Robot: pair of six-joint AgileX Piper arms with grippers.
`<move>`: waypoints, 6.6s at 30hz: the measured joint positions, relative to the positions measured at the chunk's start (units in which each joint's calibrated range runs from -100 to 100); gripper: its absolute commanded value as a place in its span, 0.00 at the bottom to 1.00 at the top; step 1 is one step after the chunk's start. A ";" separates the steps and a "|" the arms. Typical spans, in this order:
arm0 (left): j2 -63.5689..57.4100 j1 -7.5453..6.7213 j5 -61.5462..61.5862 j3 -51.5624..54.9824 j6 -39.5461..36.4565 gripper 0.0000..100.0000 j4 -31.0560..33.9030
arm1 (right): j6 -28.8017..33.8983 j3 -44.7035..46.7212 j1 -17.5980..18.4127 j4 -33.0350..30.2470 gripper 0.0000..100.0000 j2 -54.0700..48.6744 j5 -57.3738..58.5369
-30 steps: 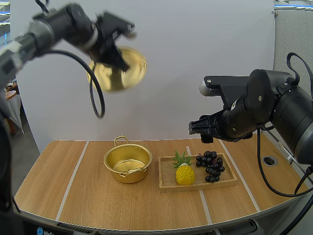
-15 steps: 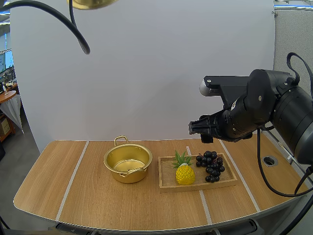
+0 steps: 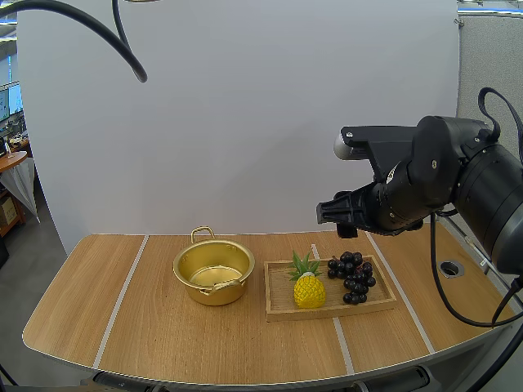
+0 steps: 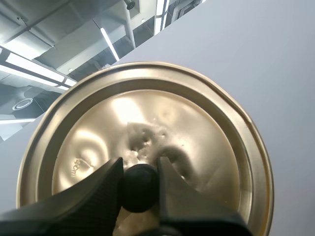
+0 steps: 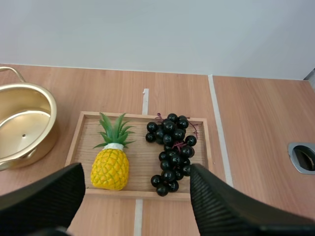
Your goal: Open the pot, put the grape inside, and close it
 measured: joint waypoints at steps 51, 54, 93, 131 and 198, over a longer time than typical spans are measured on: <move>0.00 0.00 -0.17 0.00 0.00 0.00 0.00 | -16.42 0.00 -8.52 7.59 1.00 43.02 -26.94; 0.00 0.00 -0.17 0.00 0.00 0.00 0.00 | -16.86 0.00 -8.52 7.59 1.00 45.02 -28.70; 0.00 0.00 -0.17 0.00 0.00 0.00 0.03 | -20.51 0.00 -8.52 11.94 0.00 60.46 -42.48; 0.00 0.00 -0.17 0.00 0.00 0.00 0.03 | -23.10 -17.56 1.55 23.88 0.00 23.99 -14.65; 0.00 0.00 -0.33 0.00 0.00 0.00 0.03 | -21.04 -28.08 16.65 21.92 0.00 77.41 -32.07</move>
